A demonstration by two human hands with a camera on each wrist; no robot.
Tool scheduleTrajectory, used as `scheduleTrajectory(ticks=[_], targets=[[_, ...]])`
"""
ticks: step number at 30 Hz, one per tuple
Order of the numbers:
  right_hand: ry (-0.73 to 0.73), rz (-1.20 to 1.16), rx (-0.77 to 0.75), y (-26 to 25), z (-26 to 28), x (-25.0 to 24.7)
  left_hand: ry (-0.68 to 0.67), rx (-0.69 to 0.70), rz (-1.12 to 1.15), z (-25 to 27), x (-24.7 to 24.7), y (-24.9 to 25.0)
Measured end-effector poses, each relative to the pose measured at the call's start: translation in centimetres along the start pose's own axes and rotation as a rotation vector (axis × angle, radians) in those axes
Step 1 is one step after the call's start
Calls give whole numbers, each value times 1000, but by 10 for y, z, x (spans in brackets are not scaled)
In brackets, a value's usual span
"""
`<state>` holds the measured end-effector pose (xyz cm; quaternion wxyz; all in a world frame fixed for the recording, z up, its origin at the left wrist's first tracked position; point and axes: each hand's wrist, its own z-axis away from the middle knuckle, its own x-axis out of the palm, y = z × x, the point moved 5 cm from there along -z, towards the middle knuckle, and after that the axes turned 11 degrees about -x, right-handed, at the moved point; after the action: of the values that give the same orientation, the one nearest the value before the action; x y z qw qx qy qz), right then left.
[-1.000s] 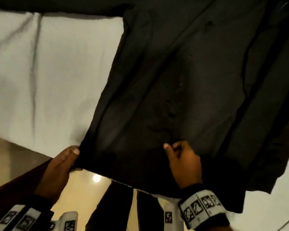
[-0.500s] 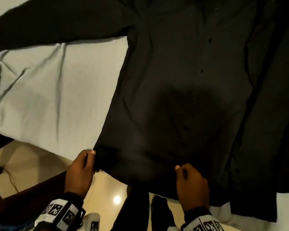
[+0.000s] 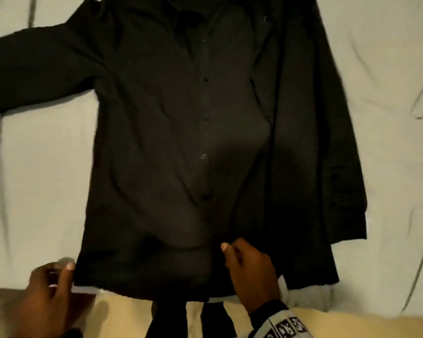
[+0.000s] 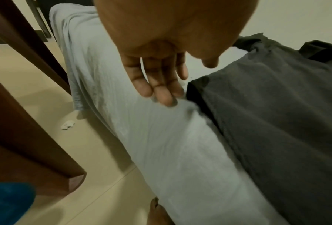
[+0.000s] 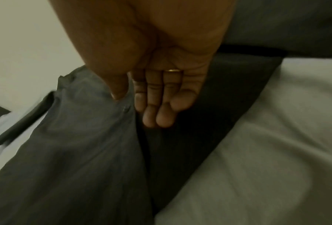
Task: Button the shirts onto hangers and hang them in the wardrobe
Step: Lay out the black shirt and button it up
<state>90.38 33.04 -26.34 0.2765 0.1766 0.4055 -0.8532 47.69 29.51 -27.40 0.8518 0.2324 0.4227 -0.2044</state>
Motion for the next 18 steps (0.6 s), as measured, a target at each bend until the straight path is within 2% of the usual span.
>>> scheduleTrajectory(ticks=[1,2,4,5,7,9,10,13,16,18], targets=[[90,-45,-26,6,2,-20,73,81,-9,2,-2,5],[205,-60,-50,16,6,-44,90,143,11,9,1,23],[493,21,-104,37,13,-94,-5,203,-36,45,7,110],[615,99,-86,48,15,-115,-72,254,-41,64,17,148],[732,219,113,81,14,-144,-180,398,-14,84,45,210],[706,175,331,116,5,-162,-276,504,50,96,77,261],[673,126,380,126,-2,-166,-318,540,81,98,91,281],[539,161,369,139,-19,-175,-394,625,173,103,122,336],[404,367,336,136,-24,-177,-456,653,224,108,135,374],[269,499,326,131,-26,-171,-462,681,176,108,136,391]])
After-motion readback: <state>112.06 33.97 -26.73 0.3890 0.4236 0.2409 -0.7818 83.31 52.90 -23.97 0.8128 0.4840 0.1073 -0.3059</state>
